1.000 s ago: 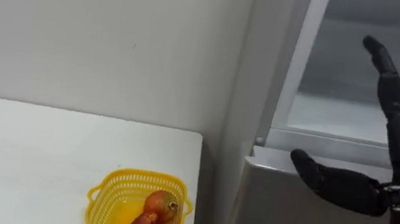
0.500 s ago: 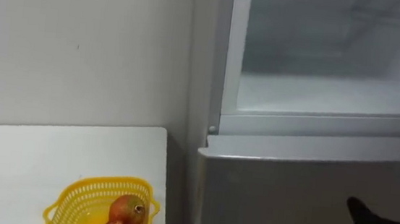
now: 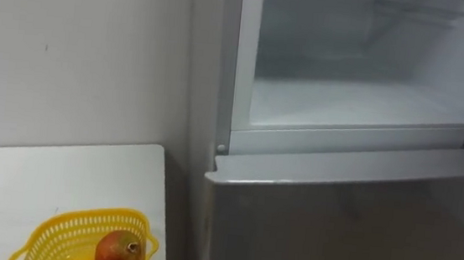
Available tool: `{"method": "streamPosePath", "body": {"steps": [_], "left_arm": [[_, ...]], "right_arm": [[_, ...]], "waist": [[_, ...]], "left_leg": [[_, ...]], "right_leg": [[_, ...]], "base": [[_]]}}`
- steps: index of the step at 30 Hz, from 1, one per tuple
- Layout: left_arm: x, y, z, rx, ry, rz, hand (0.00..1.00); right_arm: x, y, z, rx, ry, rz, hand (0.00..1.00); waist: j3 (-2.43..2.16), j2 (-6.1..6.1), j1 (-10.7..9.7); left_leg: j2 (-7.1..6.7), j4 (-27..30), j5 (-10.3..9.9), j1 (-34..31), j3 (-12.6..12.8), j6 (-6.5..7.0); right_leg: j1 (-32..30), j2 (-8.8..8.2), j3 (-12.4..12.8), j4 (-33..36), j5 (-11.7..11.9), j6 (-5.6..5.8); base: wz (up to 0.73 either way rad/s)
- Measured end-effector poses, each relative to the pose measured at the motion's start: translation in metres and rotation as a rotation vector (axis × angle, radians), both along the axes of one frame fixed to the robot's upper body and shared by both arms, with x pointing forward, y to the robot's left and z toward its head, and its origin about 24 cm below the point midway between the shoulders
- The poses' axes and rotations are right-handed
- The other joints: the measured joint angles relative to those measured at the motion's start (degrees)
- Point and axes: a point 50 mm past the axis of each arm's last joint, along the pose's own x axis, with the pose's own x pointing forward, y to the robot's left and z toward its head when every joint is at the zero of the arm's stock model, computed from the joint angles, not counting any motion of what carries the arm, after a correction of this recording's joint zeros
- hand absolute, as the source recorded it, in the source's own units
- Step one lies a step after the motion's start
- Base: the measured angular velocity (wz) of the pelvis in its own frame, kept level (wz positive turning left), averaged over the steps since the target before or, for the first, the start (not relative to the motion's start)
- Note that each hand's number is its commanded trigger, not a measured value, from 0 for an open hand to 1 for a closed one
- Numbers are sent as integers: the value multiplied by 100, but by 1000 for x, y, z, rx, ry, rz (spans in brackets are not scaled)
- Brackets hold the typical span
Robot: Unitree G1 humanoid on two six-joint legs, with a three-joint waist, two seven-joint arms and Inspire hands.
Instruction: Retrieve from the upper fridge
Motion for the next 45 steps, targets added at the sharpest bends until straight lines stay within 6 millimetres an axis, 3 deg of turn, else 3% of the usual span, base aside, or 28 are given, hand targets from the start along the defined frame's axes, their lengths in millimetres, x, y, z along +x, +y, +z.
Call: {"method": "streamPosePath", "body": {"steps": [6,14,19,22,28,35,41,45], "left_arm": [[-3,0,0,18,-10,28,0],[-4,3,3,21,-41,82,0],[2,13,8,45,-101,142,0],[3,19,11,59,-126,177,0],[2,23,13,60,-130,198,0],[2,24,14,64,-145,211,0],[-2,23,14,64,-139,228,0],[-5,23,13,63,-128,231,0]], "right_arm": [[-18,-12,-21,273,-36,-215,0],[-42,-57,-20,825,-382,-641,0],[-47,-72,-14,1050,-579,-735,0],[-43,-79,3,1167,-744,-701,0],[-31,-87,22,1235,-903,-574,0],[-7,-91,59,1202,-1058,-328,0],[6,-82,93,1158,-1156,-93,0],[11,-78,104,1135,-1187,9,0]], "waist": [[11,26,-121],[7,10,-246],[3,-61,-249],[7,-77,-263],[7,-101,-266],[8,-114,-286],[5,-105,-228],[6,-108,-190]], "left_leg": [[15,-16,-3,8,-14,-2],[24,-38,-13,-23,-47,-10],[18,-32,-11,-68,-6,-10],[11,-32,-11,-68,4,-10],[12,-22,-11,-119,76,-10],[9,4,-11,-212,77,-10],[15,4,-11,-200,63,-10],[14,2,-11,-164,-7,-10]], "right_leg": [[53,13,-23,-48,-3,0],[44,29,-52,-57,-2,-3],[-37,30,-19,-68,-1,-3],[-42,28,-1,-63,-1,-2],[-136,33,92,-28,-4,0],[-221,25,102,15,-3,0],[-191,24,91,29,-2,-1],[-97,19,44,14,-2,-1]], "base": [[2],[1],[-3],[-4],[-5],[-3],[1],[8]]}}
